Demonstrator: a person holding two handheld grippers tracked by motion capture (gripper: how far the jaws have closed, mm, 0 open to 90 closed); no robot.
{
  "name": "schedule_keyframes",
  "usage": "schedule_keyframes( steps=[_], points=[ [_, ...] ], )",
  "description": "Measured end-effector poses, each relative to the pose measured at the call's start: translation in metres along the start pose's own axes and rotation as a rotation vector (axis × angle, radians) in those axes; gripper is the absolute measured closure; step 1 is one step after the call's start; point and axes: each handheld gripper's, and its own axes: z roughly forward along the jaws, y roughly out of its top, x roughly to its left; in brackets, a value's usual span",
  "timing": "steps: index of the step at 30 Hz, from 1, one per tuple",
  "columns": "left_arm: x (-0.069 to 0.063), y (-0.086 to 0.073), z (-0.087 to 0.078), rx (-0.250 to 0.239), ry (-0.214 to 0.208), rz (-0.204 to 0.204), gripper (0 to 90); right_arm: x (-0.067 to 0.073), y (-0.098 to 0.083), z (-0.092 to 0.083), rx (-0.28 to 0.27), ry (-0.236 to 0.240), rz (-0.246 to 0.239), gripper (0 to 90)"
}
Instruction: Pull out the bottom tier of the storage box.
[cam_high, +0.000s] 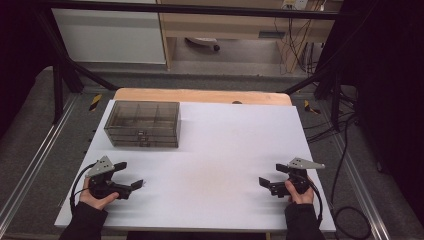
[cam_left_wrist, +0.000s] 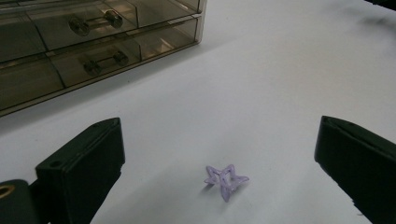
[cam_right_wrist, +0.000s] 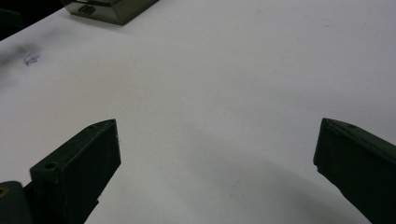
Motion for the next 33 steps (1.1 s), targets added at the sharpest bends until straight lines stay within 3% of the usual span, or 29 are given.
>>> schedule_keyframes(
  steps=[23,33],
  points=[
    [-0.0018,0.0042,-0.0002,0.015,0.001,0.025,1.2,-0.0011,0.0004,-0.0004,0.001,-0.011,-0.005,1.7],
    [-0.0021,0.0072,0.0008,0.035,0.013,0.059,1.4,-0.0009,0.0003,0.0002,0.009,-0.015,-0.007,1.8]
  ],
)
